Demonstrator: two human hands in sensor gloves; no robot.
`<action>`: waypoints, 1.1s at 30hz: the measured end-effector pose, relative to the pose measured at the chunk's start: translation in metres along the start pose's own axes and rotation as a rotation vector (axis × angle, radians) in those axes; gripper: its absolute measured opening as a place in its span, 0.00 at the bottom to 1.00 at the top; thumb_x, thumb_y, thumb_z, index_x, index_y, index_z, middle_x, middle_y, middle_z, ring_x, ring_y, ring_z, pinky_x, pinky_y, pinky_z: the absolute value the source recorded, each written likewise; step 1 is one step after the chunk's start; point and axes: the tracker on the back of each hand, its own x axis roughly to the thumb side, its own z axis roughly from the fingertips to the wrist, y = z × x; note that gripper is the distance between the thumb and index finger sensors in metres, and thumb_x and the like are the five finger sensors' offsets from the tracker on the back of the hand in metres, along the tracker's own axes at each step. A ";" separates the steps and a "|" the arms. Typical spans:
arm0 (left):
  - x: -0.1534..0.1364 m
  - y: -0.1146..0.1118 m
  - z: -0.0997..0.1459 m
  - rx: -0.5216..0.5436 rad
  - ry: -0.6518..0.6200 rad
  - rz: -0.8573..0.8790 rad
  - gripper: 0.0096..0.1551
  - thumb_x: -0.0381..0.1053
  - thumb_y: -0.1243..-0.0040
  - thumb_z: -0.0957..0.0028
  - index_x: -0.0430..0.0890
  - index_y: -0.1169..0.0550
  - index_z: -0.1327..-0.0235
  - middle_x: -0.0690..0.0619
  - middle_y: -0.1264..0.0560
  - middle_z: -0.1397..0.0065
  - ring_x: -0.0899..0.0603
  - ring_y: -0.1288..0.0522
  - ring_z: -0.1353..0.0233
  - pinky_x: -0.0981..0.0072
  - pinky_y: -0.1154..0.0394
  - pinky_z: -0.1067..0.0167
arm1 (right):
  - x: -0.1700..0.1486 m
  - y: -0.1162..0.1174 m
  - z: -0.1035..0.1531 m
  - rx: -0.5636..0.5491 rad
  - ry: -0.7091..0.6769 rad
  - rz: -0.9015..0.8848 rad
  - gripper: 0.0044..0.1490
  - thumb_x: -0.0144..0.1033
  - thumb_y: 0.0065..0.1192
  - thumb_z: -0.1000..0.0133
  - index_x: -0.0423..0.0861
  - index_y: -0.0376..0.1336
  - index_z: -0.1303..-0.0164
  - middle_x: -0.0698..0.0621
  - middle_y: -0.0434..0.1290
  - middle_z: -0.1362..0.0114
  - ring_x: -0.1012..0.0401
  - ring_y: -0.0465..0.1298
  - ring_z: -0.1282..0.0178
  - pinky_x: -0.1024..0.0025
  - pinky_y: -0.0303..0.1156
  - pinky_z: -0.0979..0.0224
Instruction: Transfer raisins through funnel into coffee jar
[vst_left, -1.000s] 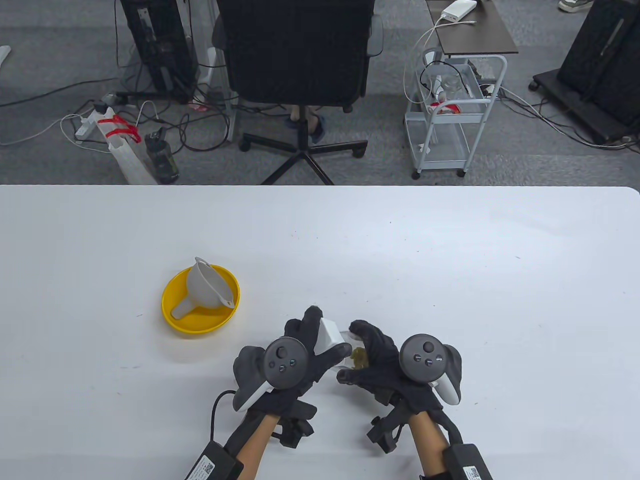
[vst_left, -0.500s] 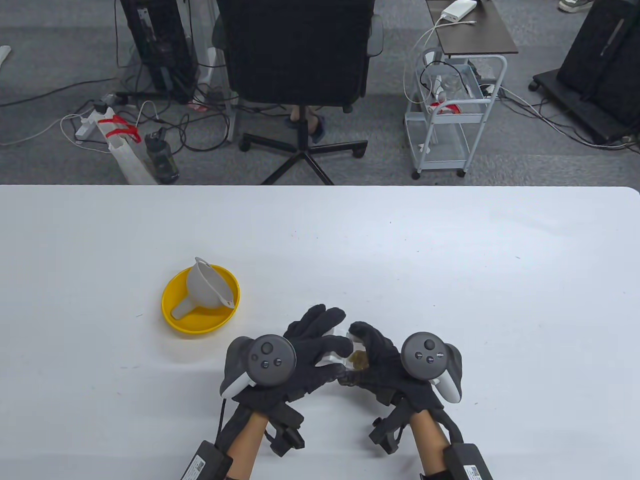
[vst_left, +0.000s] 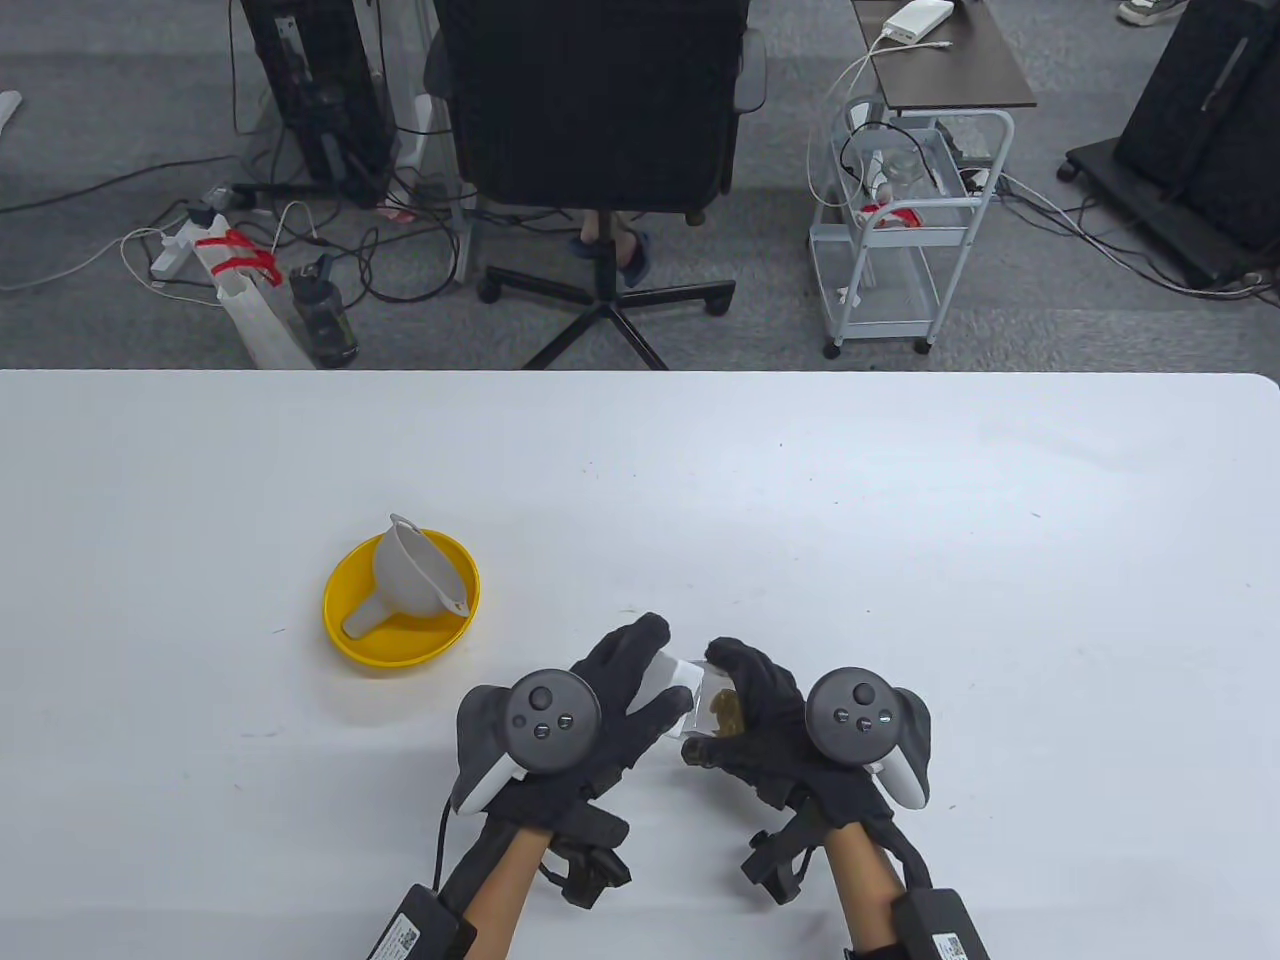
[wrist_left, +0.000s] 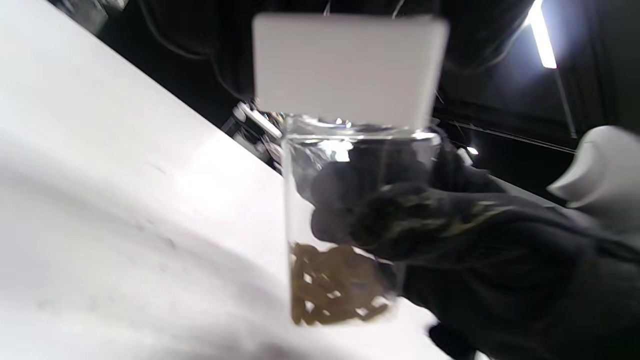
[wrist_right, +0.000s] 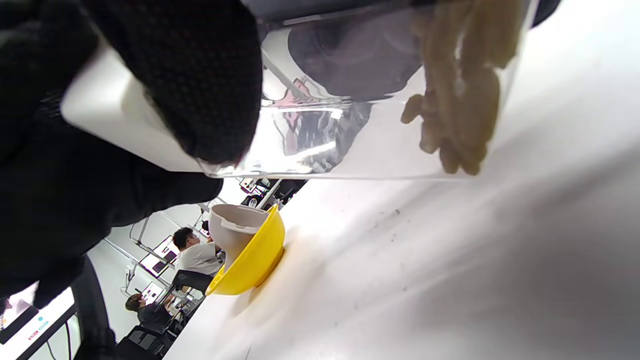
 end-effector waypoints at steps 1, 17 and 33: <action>0.000 0.001 -0.001 -0.027 -0.034 0.019 0.39 0.62 0.42 0.31 0.59 0.42 0.10 0.43 0.42 0.05 0.33 0.37 0.12 0.34 0.41 0.22 | -0.001 -0.001 0.000 0.005 0.000 0.002 0.58 0.44 0.79 0.47 0.50 0.43 0.17 0.37 0.53 0.14 0.32 0.55 0.17 0.27 0.58 0.24; 0.005 -0.002 0.004 0.065 0.084 -0.210 0.50 0.73 0.53 0.32 0.51 0.53 0.06 0.33 0.44 0.07 0.29 0.38 0.15 0.35 0.41 0.23 | -0.003 0.003 -0.001 -0.009 -0.008 -0.018 0.58 0.45 0.78 0.46 0.50 0.43 0.17 0.37 0.53 0.14 0.32 0.54 0.17 0.27 0.58 0.24; 0.012 0.000 0.005 -0.028 -0.173 -0.151 0.35 0.53 0.33 0.39 0.72 0.38 0.25 0.58 0.49 0.02 0.38 0.52 0.05 0.33 0.53 0.17 | -0.010 -0.004 0.001 0.000 0.006 -0.067 0.58 0.44 0.78 0.47 0.50 0.43 0.17 0.37 0.53 0.14 0.32 0.54 0.17 0.27 0.57 0.23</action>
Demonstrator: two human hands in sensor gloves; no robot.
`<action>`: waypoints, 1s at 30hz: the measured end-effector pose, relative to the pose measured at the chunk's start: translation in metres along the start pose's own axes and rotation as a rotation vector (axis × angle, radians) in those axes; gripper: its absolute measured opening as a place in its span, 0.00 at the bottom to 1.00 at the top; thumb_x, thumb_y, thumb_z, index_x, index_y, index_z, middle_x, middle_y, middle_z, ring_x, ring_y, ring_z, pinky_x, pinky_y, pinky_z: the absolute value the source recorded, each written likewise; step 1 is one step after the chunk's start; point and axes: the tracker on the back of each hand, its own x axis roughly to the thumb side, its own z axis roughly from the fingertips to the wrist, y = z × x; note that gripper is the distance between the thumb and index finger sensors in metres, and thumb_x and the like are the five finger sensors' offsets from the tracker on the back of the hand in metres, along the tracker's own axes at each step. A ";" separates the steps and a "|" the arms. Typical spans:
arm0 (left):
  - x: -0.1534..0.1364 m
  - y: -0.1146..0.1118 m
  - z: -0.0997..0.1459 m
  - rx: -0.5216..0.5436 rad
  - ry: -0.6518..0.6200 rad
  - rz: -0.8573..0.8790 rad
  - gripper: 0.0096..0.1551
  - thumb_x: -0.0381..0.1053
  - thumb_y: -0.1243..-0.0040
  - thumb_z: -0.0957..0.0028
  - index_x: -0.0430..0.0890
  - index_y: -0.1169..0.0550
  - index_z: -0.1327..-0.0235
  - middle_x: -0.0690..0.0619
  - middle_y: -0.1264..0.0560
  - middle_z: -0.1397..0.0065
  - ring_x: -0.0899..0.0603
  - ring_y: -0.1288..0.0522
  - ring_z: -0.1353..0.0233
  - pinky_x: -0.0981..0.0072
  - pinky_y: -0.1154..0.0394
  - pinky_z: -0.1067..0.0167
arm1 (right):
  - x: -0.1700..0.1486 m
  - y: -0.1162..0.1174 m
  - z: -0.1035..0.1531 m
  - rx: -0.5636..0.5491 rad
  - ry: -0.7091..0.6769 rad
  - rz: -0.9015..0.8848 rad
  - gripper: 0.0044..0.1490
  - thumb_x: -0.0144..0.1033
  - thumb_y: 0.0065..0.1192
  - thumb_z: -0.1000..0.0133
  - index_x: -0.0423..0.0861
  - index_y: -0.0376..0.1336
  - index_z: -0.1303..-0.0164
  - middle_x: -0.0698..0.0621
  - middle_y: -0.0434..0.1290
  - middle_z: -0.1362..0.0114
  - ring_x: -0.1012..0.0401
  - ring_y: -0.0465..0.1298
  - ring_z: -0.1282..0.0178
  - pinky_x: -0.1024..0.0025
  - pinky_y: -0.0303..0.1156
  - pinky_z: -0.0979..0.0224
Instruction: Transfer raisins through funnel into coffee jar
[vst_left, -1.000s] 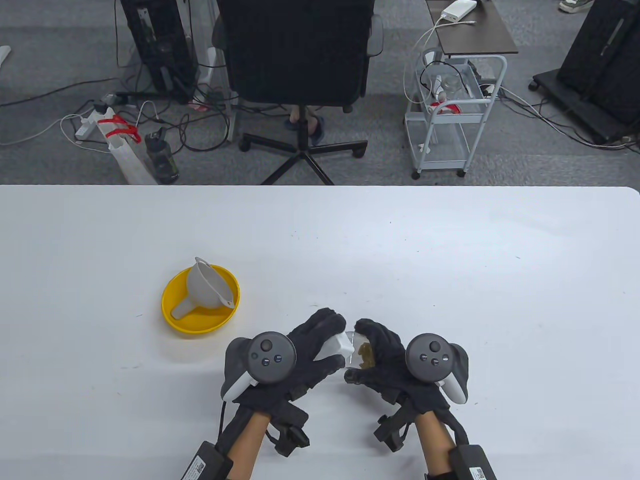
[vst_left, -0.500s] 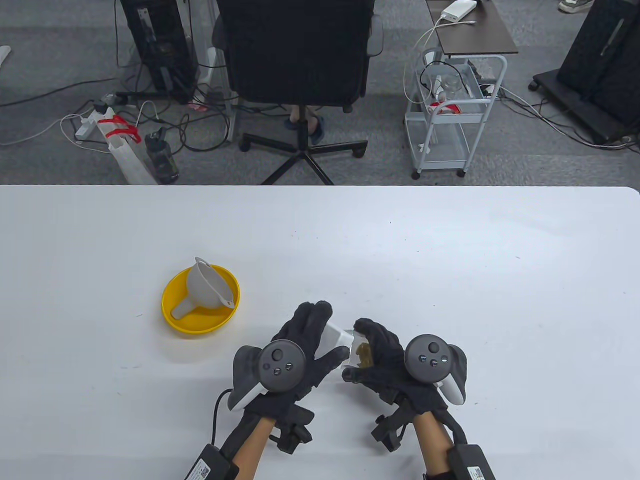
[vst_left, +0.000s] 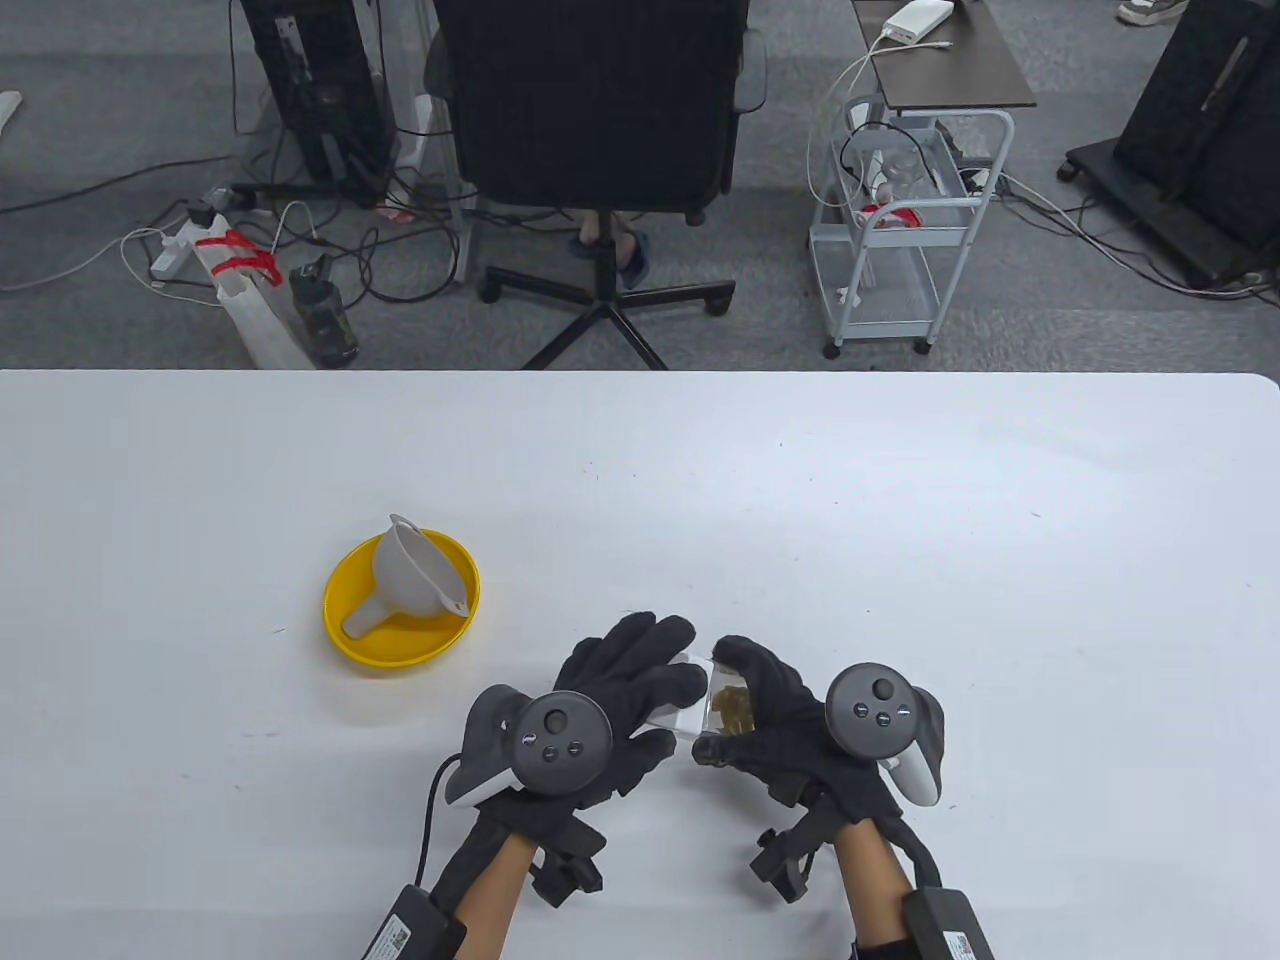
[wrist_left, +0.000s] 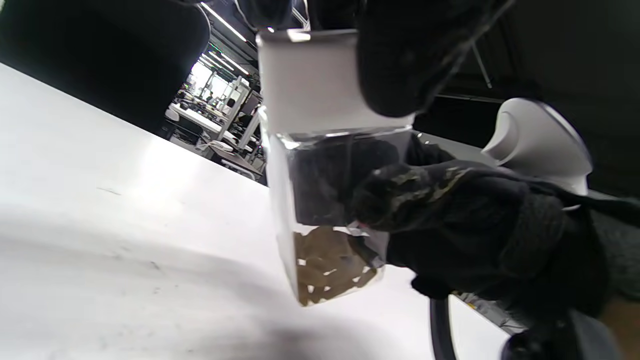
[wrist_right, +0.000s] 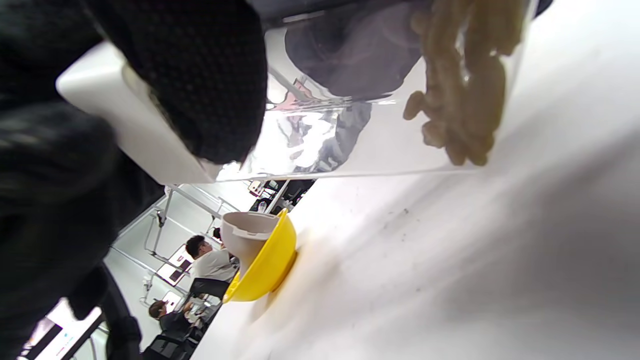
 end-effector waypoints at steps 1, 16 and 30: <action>0.000 -0.001 0.000 -0.007 0.012 0.030 0.37 0.58 0.34 0.38 0.71 0.41 0.22 0.54 0.52 0.01 0.35 0.53 0.06 0.32 0.53 0.17 | 0.000 -0.001 0.000 -0.007 0.002 0.017 0.58 0.44 0.78 0.47 0.50 0.43 0.17 0.37 0.53 0.14 0.32 0.54 0.17 0.27 0.57 0.23; -0.006 -0.005 -0.002 -0.022 0.116 0.034 0.49 0.63 0.41 0.34 0.52 0.51 0.08 0.38 0.41 0.06 0.33 0.35 0.14 0.34 0.40 0.21 | -0.001 -0.002 0.001 -0.007 -0.010 0.026 0.58 0.43 0.79 0.48 0.51 0.43 0.17 0.38 0.53 0.14 0.33 0.53 0.16 0.27 0.56 0.23; 0.005 0.001 0.000 -0.014 -0.012 -0.114 0.49 0.46 0.31 0.42 0.69 0.45 0.16 0.63 0.45 0.03 0.46 0.45 0.06 0.34 0.49 0.17 | -0.003 -0.003 -0.001 0.094 -0.041 -0.119 0.57 0.44 0.79 0.49 0.50 0.46 0.17 0.37 0.56 0.15 0.32 0.57 0.18 0.26 0.59 0.25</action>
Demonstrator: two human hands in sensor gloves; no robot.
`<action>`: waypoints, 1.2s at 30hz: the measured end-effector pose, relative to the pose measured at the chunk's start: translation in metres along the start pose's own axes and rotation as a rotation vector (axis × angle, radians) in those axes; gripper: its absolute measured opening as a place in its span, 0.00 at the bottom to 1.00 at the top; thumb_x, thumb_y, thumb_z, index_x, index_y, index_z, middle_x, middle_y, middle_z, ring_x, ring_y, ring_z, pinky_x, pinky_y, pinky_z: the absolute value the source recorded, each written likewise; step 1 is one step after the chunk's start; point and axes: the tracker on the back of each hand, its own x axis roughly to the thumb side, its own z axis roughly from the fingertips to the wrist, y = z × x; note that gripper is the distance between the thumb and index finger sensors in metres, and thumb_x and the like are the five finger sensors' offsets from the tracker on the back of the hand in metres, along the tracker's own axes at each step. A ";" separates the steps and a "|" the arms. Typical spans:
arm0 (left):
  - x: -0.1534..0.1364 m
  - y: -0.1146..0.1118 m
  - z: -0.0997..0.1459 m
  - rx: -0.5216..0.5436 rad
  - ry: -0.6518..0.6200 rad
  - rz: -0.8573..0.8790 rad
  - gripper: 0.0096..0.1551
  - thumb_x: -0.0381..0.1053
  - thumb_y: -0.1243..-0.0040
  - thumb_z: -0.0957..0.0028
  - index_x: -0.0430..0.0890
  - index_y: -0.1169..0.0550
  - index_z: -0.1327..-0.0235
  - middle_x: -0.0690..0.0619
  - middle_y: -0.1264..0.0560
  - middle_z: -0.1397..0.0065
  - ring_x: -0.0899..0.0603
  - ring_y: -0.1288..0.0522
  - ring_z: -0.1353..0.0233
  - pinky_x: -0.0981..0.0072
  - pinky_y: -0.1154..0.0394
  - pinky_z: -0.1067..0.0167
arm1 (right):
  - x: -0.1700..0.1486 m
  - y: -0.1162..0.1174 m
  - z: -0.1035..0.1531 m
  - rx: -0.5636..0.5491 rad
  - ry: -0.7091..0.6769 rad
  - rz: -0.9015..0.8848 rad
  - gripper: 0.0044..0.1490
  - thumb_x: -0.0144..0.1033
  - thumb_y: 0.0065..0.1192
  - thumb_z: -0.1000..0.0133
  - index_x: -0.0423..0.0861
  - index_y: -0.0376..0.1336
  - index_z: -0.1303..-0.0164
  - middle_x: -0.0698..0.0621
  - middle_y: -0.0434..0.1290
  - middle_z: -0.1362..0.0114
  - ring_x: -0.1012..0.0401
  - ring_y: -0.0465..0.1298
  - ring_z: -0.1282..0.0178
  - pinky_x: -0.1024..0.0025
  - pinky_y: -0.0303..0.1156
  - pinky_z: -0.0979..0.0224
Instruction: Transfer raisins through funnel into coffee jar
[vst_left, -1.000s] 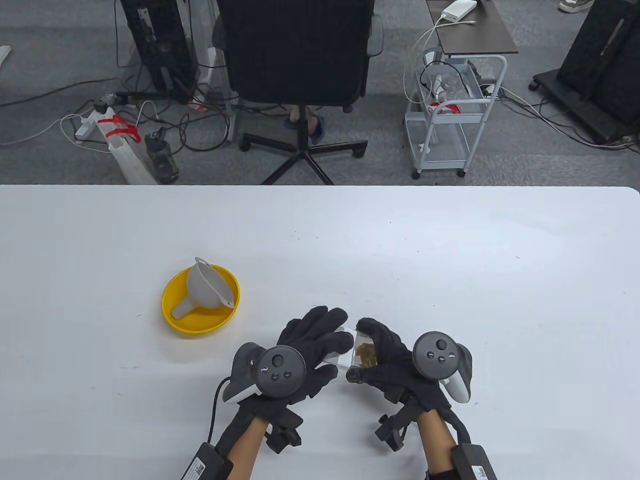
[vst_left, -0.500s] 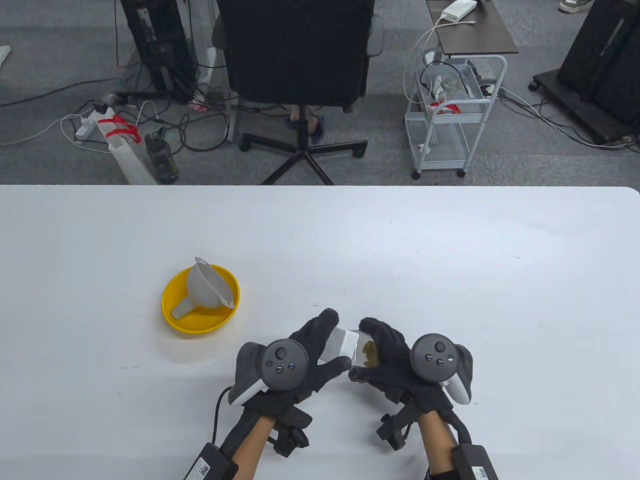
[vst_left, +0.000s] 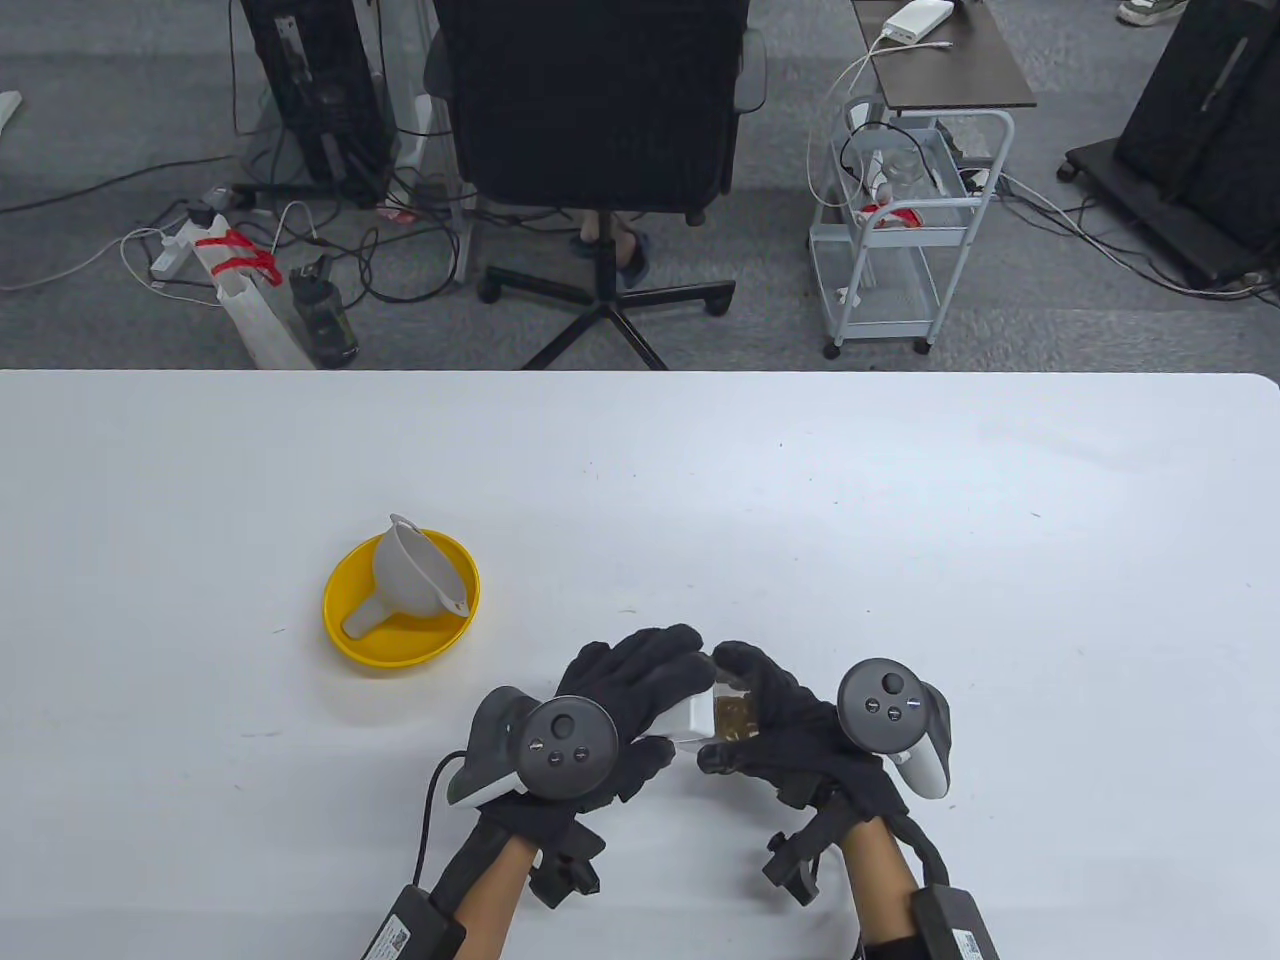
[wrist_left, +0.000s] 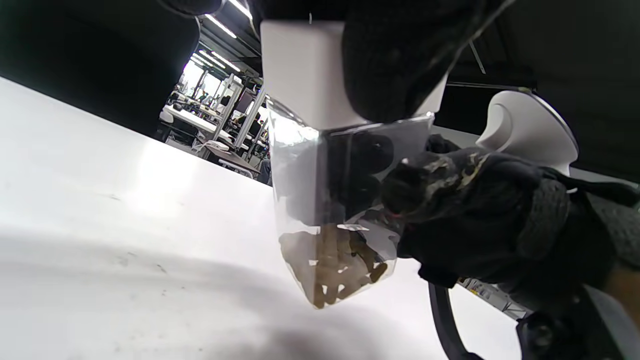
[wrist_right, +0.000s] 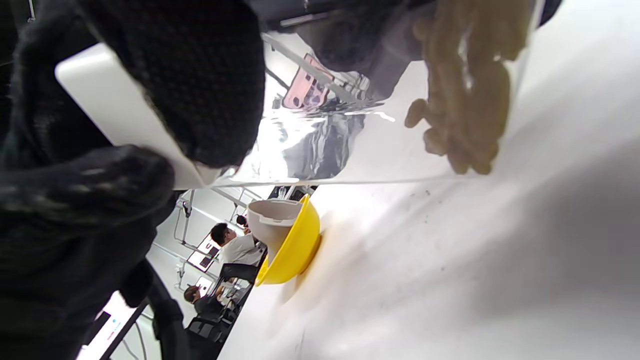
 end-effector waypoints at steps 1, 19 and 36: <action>0.001 0.000 0.000 0.001 -0.003 -0.010 0.49 0.46 0.31 0.42 0.70 0.45 0.16 0.63 0.45 0.03 0.46 0.45 0.06 0.35 0.49 0.17 | -0.001 0.000 0.000 0.011 0.004 -0.009 0.57 0.44 0.79 0.49 0.50 0.46 0.17 0.37 0.56 0.15 0.32 0.57 0.18 0.26 0.59 0.25; -0.005 -0.005 0.000 -0.007 0.168 0.018 0.58 0.78 0.51 0.39 0.51 0.57 0.07 0.37 0.40 0.07 0.29 0.37 0.14 0.32 0.42 0.22 | 0.002 -0.001 0.002 -0.039 0.013 0.031 0.57 0.44 0.77 0.47 0.50 0.44 0.17 0.38 0.53 0.14 0.32 0.54 0.17 0.27 0.57 0.24; -0.005 -0.001 0.001 0.033 0.031 0.247 0.49 0.63 0.37 0.35 0.58 0.50 0.08 0.43 0.43 0.03 0.33 0.40 0.10 0.31 0.47 0.20 | -0.003 -0.006 0.002 0.024 -0.004 -0.108 0.57 0.48 0.78 0.48 0.48 0.47 0.16 0.36 0.60 0.16 0.32 0.62 0.21 0.28 0.64 0.27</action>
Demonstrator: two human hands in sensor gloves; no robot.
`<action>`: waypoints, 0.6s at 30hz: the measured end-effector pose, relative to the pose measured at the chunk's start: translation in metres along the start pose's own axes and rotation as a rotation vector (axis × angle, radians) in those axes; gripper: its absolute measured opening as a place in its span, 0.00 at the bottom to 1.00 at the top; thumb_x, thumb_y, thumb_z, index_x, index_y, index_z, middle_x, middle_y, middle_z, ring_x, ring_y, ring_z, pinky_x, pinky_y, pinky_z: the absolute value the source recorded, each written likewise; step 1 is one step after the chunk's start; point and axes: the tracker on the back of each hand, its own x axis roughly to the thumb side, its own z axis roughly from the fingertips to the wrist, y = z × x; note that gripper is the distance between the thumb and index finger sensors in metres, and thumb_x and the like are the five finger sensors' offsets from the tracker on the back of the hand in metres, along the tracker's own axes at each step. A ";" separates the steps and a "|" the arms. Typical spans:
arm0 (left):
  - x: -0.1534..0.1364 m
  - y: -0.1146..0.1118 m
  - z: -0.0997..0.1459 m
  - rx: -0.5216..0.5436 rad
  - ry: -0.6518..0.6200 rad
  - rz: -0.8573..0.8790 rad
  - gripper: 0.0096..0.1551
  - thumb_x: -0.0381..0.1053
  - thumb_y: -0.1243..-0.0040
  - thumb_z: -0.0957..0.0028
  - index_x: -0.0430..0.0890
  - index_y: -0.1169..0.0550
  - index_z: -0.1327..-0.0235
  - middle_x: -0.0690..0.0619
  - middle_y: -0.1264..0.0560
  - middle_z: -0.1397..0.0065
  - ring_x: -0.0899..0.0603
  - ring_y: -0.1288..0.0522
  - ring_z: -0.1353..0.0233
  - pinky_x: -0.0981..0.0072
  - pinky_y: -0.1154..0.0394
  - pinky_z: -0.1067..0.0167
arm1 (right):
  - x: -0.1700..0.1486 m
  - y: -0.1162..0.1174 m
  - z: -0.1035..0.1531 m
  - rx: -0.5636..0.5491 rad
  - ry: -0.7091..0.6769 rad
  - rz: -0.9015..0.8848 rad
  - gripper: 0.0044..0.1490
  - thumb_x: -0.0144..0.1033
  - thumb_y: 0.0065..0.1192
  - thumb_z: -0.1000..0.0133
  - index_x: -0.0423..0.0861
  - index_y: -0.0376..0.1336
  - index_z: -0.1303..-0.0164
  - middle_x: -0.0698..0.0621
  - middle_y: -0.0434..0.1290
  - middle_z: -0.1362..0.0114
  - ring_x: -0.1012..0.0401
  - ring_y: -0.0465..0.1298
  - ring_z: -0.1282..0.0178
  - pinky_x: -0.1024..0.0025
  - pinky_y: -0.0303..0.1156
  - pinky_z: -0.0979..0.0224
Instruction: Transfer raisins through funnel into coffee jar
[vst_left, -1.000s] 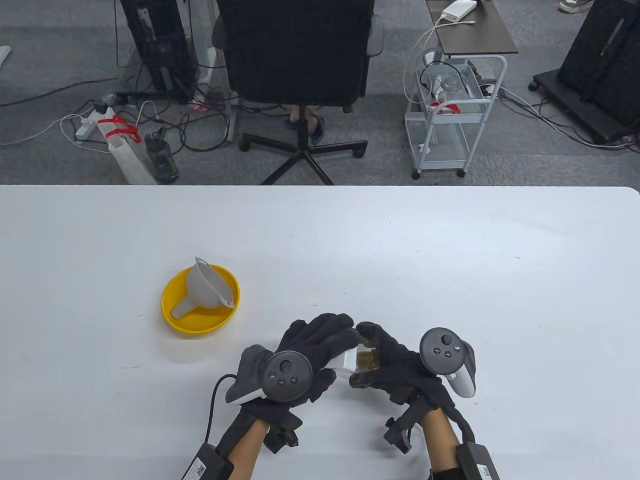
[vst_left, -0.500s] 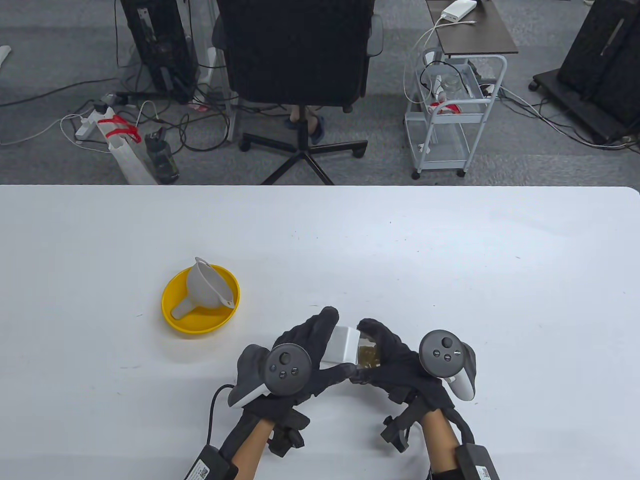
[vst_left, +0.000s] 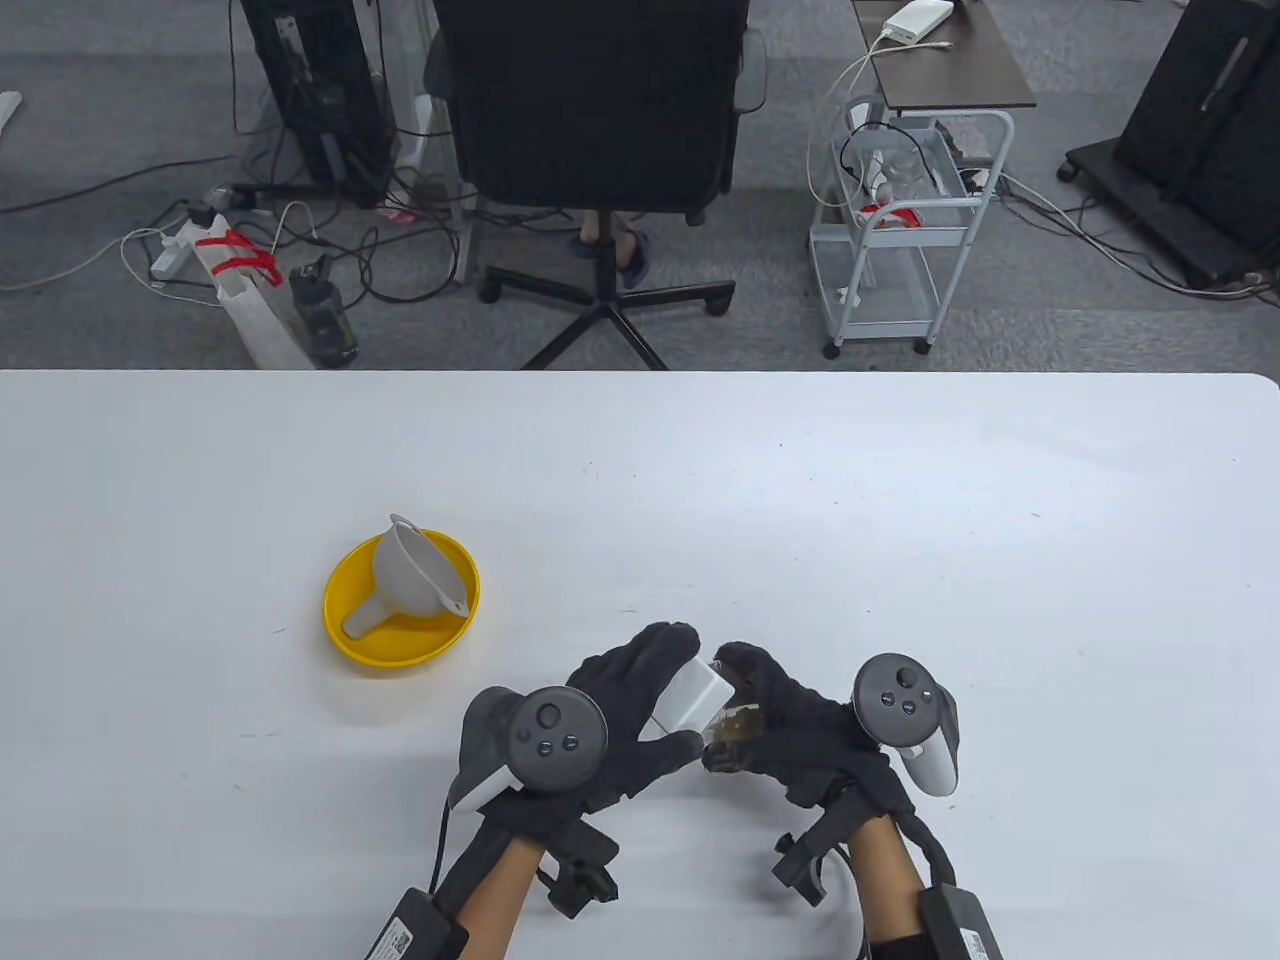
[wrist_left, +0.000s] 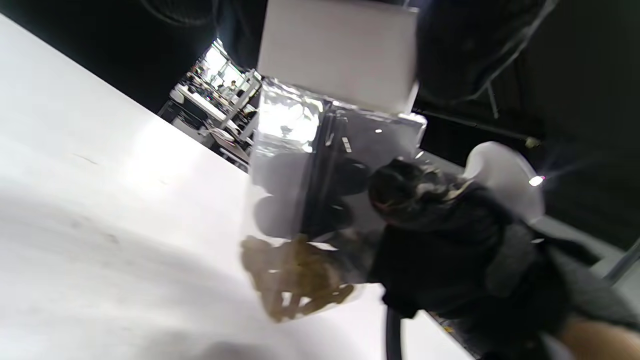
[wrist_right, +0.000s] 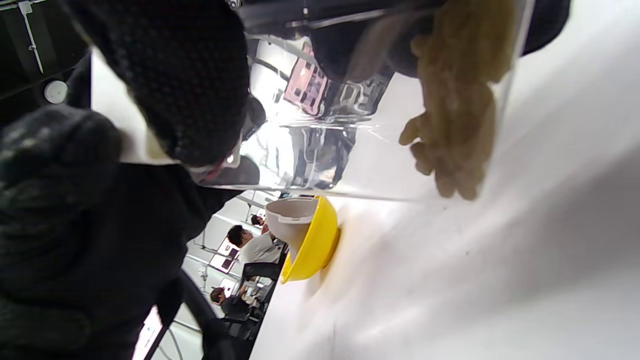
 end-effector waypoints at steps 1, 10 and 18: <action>-0.001 0.001 0.000 0.000 -0.016 0.026 0.48 0.61 0.36 0.36 0.60 0.49 0.09 0.44 0.43 0.03 0.34 0.41 0.10 0.31 0.47 0.19 | 0.000 0.000 0.000 0.016 -0.004 -0.019 0.57 0.48 0.78 0.48 0.48 0.48 0.16 0.35 0.59 0.16 0.32 0.62 0.21 0.28 0.64 0.27; -0.005 0.002 0.000 0.031 0.014 0.086 0.51 0.62 0.38 0.35 0.56 0.52 0.08 0.46 0.44 0.04 0.34 0.44 0.09 0.31 0.48 0.19 | 0.002 0.005 -0.002 0.032 -0.016 -0.055 0.57 0.48 0.77 0.46 0.48 0.45 0.16 0.36 0.57 0.15 0.32 0.60 0.20 0.27 0.62 0.26; -0.014 -0.002 0.000 0.096 0.126 0.136 0.59 0.73 0.43 0.37 0.45 0.53 0.07 0.42 0.35 0.12 0.33 0.33 0.17 0.34 0.40 0.22 | 0.008 0.016 -0.003 0.027 -0.029 0.019 0.60 0.52 0.73 0.44 0.45 0.41 0.13 0.35 0.55 0.15 0.32 0.60 0.20 0.29 0.63 0.26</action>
